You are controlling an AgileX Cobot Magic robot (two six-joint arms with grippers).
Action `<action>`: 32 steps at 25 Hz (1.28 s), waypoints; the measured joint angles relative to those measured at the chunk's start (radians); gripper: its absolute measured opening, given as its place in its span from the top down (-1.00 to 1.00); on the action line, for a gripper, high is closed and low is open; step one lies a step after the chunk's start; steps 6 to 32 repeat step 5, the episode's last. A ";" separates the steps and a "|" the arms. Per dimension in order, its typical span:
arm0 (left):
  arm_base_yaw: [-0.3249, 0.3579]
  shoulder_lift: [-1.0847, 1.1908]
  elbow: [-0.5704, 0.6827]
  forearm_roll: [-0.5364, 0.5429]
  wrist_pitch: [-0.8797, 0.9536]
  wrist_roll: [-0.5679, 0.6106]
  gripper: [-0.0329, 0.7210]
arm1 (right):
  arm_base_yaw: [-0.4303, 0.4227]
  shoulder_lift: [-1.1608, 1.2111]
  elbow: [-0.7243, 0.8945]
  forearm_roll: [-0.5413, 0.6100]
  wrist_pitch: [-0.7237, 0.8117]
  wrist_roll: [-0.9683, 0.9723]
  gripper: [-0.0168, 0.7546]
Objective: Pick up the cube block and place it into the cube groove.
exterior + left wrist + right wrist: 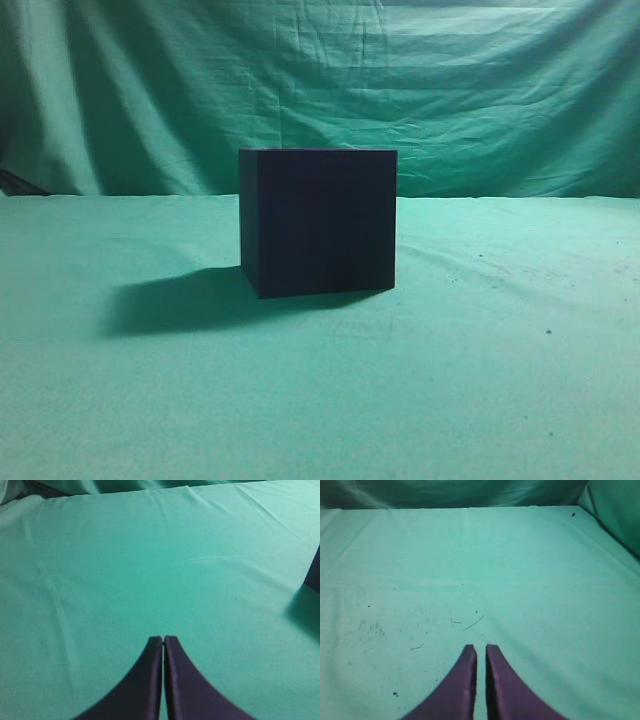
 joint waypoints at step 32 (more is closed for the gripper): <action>0.000 0.000 0.000 0.000 0.000 0.000 0.91 | 0.000 0.000 0.000 0.000 0.000 0.004 0.96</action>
